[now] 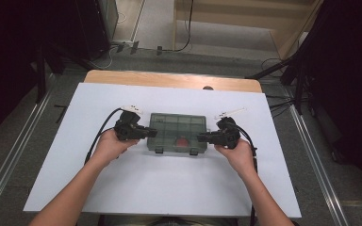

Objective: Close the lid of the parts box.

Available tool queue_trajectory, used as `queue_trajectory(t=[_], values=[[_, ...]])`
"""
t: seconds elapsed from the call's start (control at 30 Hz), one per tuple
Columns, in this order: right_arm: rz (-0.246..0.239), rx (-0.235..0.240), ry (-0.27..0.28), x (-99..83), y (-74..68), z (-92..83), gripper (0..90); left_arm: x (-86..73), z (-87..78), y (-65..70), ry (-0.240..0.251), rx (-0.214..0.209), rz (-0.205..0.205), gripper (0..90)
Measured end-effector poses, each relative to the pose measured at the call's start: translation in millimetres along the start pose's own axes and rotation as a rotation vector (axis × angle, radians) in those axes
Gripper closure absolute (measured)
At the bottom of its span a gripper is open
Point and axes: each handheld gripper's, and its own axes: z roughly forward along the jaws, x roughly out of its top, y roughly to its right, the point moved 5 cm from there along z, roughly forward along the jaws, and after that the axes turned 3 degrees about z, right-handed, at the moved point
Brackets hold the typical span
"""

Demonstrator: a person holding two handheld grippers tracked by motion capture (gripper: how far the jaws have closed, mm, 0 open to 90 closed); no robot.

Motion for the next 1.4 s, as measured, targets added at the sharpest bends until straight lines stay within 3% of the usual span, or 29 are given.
queue_trajectory(t=[0.13,0.33,0.43,0.67,0.83,1.17,1.23,1.4], values=[[-0.047,0.002,0.022,1.0,-5.4,-4.8,58.3,3.5,-5.8,3.1,0.021,-0.016,-0.016,76.2],[-0.025,0.029,0.055,4.7,-13.0,-12.9,40.1,6.1,-14.2,8.2,0.035,-0.015,-0.02,68.8],[-0.033,0.027,0.053,4.4,-17.4,-15.3,36.2,6.7,-16.9,11.6,0.032,-0.03,-0.029,63.3],[-0.068,0.032,0.065,2.3,-31.3,-20.1,31.3,6.3,-25.3,22.6,0.031,-0.051,-0.02,50.6],[-0.106,0.029,0.076,-0.9,-42.1,-21.2,29.3,2.6,-29.9,32.5,0.035,-0.05,0.011,43.2],[-0.155,0.024,0.066,-11.2,-60.2,-20.6,27.8,-9.8,-38.9,45.1,0.034,-0.06,0.029,38.2],[-0.161,0.028,0.066,-12.9,-64.0,-21.1,27.7,-12.3,-40.7,46.7,0.037,-0.071,0.034,32.8],[-0.176,0.036,0.06,-17.9,-70.7,-19.6,27.8,-18.5,-45.4,50.0,0.046,-0.064,0.039,32.7]])
